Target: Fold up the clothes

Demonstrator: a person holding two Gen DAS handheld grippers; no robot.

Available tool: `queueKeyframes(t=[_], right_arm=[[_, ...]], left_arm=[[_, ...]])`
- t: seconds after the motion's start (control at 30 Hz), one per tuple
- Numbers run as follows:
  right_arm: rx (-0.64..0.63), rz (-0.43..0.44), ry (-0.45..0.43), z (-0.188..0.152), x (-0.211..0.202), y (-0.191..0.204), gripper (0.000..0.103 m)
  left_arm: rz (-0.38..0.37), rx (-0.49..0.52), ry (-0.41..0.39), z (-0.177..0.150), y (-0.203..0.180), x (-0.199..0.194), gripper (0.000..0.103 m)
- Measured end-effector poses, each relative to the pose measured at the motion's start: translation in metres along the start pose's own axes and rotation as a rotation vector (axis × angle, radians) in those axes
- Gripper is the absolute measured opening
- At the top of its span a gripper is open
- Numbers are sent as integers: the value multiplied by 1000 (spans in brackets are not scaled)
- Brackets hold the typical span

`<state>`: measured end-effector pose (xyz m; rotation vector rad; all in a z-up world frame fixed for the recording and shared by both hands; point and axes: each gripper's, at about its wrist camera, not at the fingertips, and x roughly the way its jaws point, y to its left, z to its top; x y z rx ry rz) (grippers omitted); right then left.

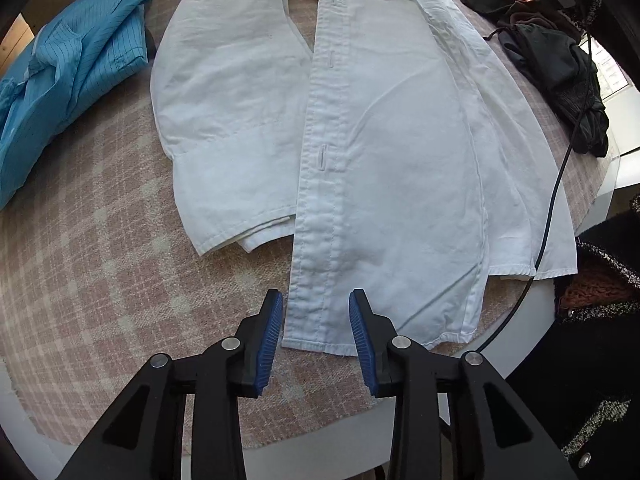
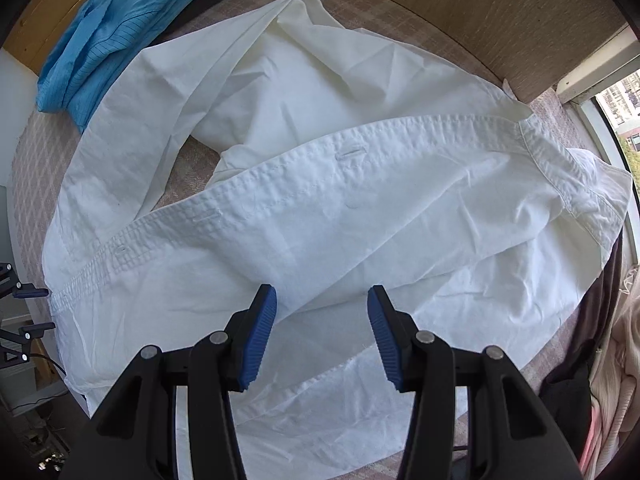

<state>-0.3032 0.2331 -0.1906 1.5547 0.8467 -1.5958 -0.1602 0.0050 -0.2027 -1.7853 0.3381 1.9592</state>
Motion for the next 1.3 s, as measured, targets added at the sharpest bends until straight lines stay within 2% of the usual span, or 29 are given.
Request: queueKeyframes(t=[0.03,0.3,0.33,0.37,0.43,0.57,0.67,0.77,0.9,1.03,1.13,1.23,1.3], right_arm=[[2,2,2,-1,1,-1,47],[15,22,5,-6,8,-5,47],[19,31,2,-6,7,-6,47],[28,43,-2,-6,5,-8,47],[62,75,-17,-6,-1,-17,47],[228,172,-82,-1,-24,-59,47],[382,208,-98,11,-35,-97,47],[469,193,-105,32,-38,-119,47],[475,141,-89,58,-32,-122,47],[503,134,-54,67,-21,-125,47],[507,78,-16,73,-14,-122,47],[492,57,-7,73,-9,-123,47],[496,61,-13,67,-8,-129,42]], left_arm=[[-1,21,8,2,1,2,38],[-94,-12,3,15,11,8,42],[-103,-11,1,15,11,8,37],[-113,-9,0,15,11,8,24],[-122,18,-4,15,5,6,8],[-129,74,-65,13,-15,-18,4],[-150,138,-105,16,-38,-43,4],[-168,183,-124,21,-63,-55,4],[-187,223,-129,17,-85,-63,4],[-226,267,-138,13,-104,-68,4],[-241,287,-139,11,-115,-67,4],[-255,300,-142,9,-122,-67,4],[-266,314,-141,8,-128,-67,4]])
